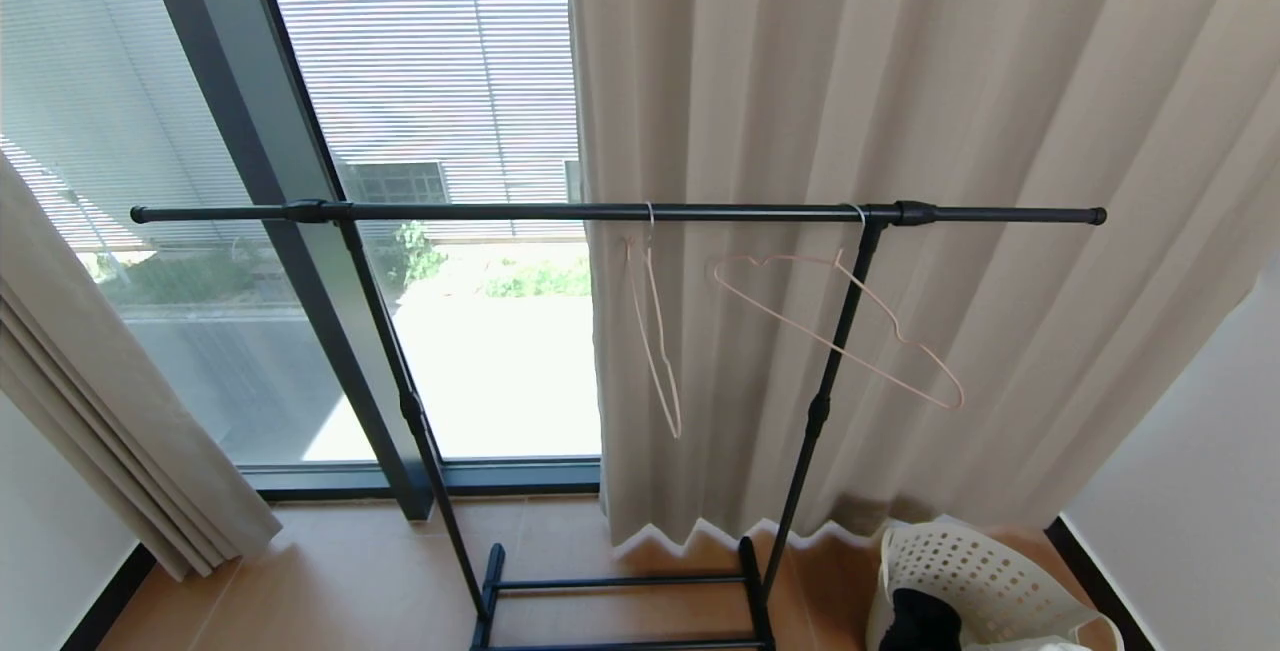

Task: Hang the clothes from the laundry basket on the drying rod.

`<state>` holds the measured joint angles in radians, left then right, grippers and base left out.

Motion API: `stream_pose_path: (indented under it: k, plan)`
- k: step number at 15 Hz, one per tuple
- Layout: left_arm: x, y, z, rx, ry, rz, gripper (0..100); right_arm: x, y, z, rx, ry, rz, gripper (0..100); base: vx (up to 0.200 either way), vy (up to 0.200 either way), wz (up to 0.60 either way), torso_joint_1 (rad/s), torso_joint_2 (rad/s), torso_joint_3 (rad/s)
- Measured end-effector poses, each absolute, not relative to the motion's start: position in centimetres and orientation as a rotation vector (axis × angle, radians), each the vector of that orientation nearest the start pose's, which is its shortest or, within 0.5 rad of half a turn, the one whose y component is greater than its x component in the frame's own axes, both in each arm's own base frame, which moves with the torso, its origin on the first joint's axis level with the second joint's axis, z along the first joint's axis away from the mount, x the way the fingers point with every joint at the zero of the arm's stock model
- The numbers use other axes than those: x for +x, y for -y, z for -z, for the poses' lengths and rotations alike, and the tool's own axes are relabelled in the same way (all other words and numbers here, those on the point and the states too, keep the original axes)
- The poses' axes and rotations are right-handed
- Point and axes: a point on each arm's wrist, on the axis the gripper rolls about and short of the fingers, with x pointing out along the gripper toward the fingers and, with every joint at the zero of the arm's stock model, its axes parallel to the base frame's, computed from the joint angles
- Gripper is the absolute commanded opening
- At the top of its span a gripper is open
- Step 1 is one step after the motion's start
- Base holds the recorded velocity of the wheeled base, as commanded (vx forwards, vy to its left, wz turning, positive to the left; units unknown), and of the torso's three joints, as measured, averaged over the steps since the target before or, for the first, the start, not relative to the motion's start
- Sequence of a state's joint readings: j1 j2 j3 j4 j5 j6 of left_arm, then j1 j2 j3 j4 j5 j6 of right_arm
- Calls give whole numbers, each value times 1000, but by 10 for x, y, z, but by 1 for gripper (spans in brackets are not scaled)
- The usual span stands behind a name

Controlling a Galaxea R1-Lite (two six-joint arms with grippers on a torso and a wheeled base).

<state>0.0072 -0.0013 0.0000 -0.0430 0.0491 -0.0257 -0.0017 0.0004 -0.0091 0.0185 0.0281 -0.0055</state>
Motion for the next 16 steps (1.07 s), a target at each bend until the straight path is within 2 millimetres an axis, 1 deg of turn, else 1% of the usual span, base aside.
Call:
stream_pose_path:
  k: [16]
  plan:
    - [-23,-1,-80,-27,45,-56,100,-24,-1,-76,-11,-9,-29,100,0,0,0,0,0,0]
